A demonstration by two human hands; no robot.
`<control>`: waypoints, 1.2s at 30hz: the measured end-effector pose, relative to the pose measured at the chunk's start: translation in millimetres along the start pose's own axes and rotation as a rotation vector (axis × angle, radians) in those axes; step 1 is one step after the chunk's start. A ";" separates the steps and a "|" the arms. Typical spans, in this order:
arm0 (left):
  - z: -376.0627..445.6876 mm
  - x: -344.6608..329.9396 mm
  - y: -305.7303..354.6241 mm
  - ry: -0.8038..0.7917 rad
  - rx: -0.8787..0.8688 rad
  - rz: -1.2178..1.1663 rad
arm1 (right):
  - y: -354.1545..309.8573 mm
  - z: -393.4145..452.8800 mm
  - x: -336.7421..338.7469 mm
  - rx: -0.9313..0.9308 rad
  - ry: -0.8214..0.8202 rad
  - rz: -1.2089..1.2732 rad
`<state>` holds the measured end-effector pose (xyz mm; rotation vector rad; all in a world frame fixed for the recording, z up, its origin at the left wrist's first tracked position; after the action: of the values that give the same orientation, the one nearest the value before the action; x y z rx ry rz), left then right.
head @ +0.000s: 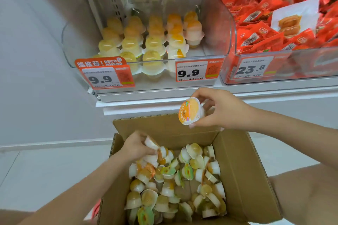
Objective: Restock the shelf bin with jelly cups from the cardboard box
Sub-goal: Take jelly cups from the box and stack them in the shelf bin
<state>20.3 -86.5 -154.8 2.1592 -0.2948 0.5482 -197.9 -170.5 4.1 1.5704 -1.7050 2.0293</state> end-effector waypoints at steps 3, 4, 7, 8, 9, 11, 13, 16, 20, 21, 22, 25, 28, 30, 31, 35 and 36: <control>-61.4 23.7 80.0 -0.190 -0.231 -0.172 | -23.6 -2.5 -3.4 0.077 -0.027 -0.047; -79.1 32.4 94.7 -0.212 -0.285 -0.225 | -33.8 -5.1 -6.8 0.120 -0.044 -0.066; -115.1 45.0 113.3 -0.229 -0.336 -0.477 | -59.1 -14.6 -15.7 0.221 -0.050 -0.079; -121.1 42.5 115.7 -0.262 -0.342 -0.600 | -62.9 -17.6 -14.9 0.228 -0.026 -0.041; -124.3 38.0 119.2 -0.297 -0.345 -0.724 | -64.4 -20.4 -12.3 0.227 0.001 0.011; -127.5 29.2 129.0 -0.330 -0.338 -0.888 | -63.1 -26.3 -5.5 0.219 0.049 0.124; -127.7 21.3 137.2 -0.355 -0.304 -0.950 | -58.7 -31.5 0.9 0.209 0.092 0.231; -127.0 11.3 138.1 -0.418 -0.212 -0.995 | -54.8 -34.6 1.7 0.219 0.114 0.303; -127.9 9.4 137.6 -0.474 -0.151 -1.132 | -52.7 -30.2 -3.8 0.210 0.049 0.343; -127.1 10.2 137.6 -0.475 -0.136 -1.154 | -53.3 -29.2 -4.9 0.214 0.018 0.340; -126.1 10.6 137.9 -0.478 -0.125 -1.164 | -54.0 -28.1 -6.1 0.220 -0.012 0.328; -126.6 11.0 140.3 -0.494 -0.106 -1.135 | -55.6 -24.8 -6.2 0.235 -0.012 0.259; -128.3 11.2 140.8 -0.510 -0.088 -1.057 | -54.7 -23.0 -3.6 0.212 0.030 0.223; -130.1 10.9 139.6 -0.509 -0.080 -1.026 | -55.6 -25.3 -3.5 0.204 0.032 0.224; -131.4 10.5 139.2 -0.514 -0.072 -1.036 | -55.7 -26.8 -3.4 0.204 0.036 0.229; -131.5 8.2 140.0 -0.532 -0.035 -1.145 | -57.9 -30.2 -5.5 0.232 -0.005 0.256; -130.0 7.7 139.2 -0.524 -0.023 -1.148 | -58.1 -29.5 -5.8 0.241 -0.020 0.253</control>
<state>-64.2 -65.7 14.8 2.0101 0.6461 -0.6635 -178.8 -122.7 44.5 1.5065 -1.8057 2.4293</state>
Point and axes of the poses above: each hand's wrist, its own z-axis towards the middle knuckle, its own x-axis out of the back of the hand, y = z × x, the point moved 6 cm from there along z, towards the middle knuckle, and after that the axes turned 6 degrees about -z, right-handed, at the moved point
